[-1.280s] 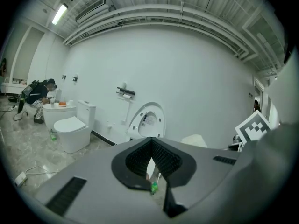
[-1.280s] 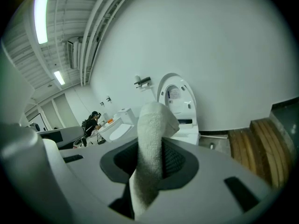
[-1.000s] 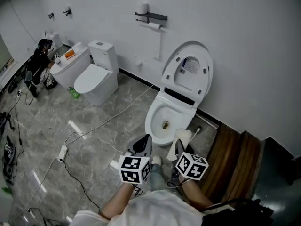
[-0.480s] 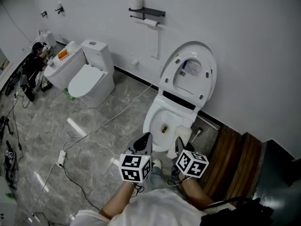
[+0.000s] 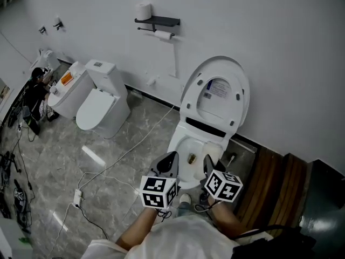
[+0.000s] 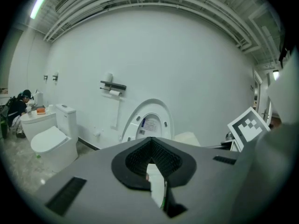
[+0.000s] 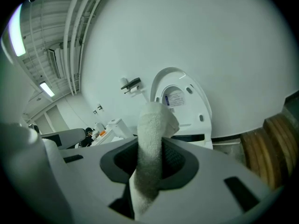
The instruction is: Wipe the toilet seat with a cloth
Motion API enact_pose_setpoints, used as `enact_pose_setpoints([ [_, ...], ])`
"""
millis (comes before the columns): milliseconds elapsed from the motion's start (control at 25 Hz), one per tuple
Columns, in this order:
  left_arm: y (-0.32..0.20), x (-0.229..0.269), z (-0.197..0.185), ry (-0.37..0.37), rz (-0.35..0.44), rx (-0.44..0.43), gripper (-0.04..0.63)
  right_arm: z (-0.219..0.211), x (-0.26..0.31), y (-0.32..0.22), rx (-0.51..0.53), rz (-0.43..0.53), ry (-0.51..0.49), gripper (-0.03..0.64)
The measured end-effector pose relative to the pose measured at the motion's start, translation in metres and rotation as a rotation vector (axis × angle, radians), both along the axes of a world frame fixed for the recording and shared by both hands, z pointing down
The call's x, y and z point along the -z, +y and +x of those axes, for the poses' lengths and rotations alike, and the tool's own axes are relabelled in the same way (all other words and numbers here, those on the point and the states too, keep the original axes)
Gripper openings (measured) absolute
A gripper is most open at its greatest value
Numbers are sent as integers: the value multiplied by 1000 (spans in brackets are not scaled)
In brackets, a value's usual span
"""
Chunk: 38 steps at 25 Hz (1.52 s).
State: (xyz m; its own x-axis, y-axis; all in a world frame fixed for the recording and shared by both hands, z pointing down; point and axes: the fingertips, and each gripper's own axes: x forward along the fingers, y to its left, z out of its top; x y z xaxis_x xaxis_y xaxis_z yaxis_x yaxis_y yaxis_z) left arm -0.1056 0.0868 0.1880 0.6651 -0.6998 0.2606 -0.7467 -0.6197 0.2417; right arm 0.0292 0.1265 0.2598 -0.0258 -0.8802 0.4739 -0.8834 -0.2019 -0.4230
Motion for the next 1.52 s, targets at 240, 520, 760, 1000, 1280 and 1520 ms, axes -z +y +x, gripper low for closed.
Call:
enact_pose_setpoints([
  [240, -37, -7, 33, -20, -27, -72, 9, 26, -3, -31, -40, -6, -5, 100],
  [520, -69, -19, 66, -11, -88, -182, 9, 43, -9, -51, -112, -56, -10, 100],
  [760, -112, -30, 101, -36, -94, -361, 9, 66, -15, -83, -293, -57, -25, 100],
  [1000, -143, -40, 129, -10, -160, -544, 9, 80, -23, -113, -388, -83, -30, 100],
  [1280, -176, -58, 157, -23, -185, -682, 9, 119, -39, -157, -449, -72, -12, 100],
  [1520, -192, -99, 171, 13, -251, -844, 9, 162, -36, -223, -474, 47, -36, 100],
])
